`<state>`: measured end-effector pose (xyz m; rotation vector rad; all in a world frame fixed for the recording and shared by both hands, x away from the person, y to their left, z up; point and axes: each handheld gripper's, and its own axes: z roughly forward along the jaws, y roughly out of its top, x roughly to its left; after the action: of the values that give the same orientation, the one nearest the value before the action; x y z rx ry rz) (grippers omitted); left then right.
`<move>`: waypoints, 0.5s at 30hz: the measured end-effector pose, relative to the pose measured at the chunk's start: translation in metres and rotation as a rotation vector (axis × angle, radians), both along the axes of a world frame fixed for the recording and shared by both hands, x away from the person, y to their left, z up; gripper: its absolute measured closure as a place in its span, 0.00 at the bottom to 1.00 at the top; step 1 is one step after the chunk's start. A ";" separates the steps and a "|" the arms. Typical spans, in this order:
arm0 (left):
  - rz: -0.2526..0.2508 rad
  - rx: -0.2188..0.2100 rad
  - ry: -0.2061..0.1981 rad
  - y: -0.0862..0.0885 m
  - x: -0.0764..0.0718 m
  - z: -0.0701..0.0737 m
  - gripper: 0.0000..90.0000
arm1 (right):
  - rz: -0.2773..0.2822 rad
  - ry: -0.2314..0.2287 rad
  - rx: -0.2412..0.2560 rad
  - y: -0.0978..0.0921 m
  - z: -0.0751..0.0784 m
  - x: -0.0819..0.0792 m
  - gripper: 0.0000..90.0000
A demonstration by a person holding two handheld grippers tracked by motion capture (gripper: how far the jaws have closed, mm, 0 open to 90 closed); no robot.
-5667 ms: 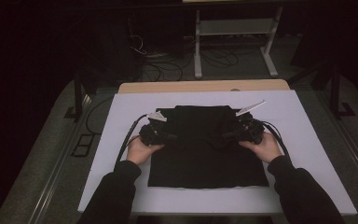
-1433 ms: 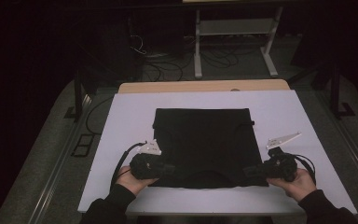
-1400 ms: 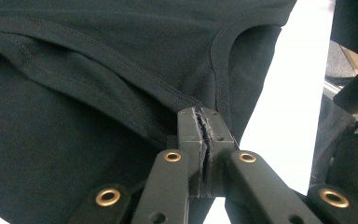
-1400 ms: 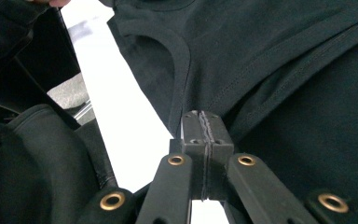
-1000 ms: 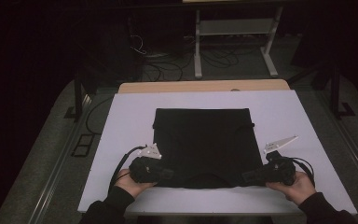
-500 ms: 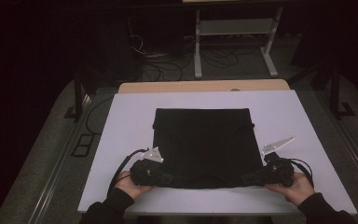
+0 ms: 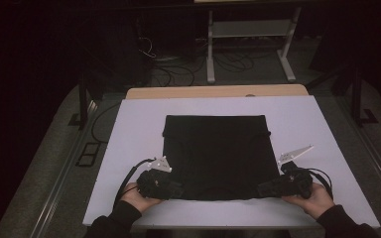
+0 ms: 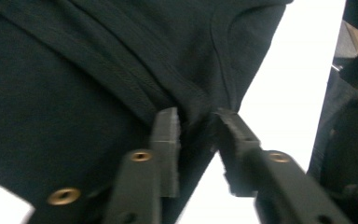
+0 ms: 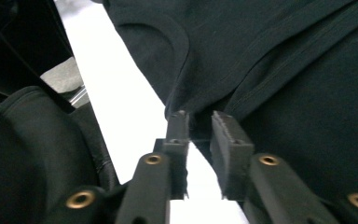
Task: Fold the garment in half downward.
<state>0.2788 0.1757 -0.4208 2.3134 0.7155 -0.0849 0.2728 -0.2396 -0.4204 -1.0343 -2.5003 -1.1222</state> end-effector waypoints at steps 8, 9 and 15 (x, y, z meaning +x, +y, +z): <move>0.101 -0.091 0.003 0.016 0.002 0.008 0.45 | -0.012 -0.045 0.011 0.002 0.002 -0.001 0.44; 0.115 -0.109 0.003 0.019 0.003 0.010 0.42 | -0.022 -0.052 0.012 0.001 0.002 0.000 0.41; 0.185 -0.235 0.021 0.038 0.004 0.014 0.33 | -0.063 -0.088 0.027 0.001 0.006 0.001 0.15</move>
<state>0.2828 0.2135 -0.4066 2.0171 0.8785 -0.1028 0.2737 -0.2391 -0.4146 -1.0865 -2.5283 -1.2424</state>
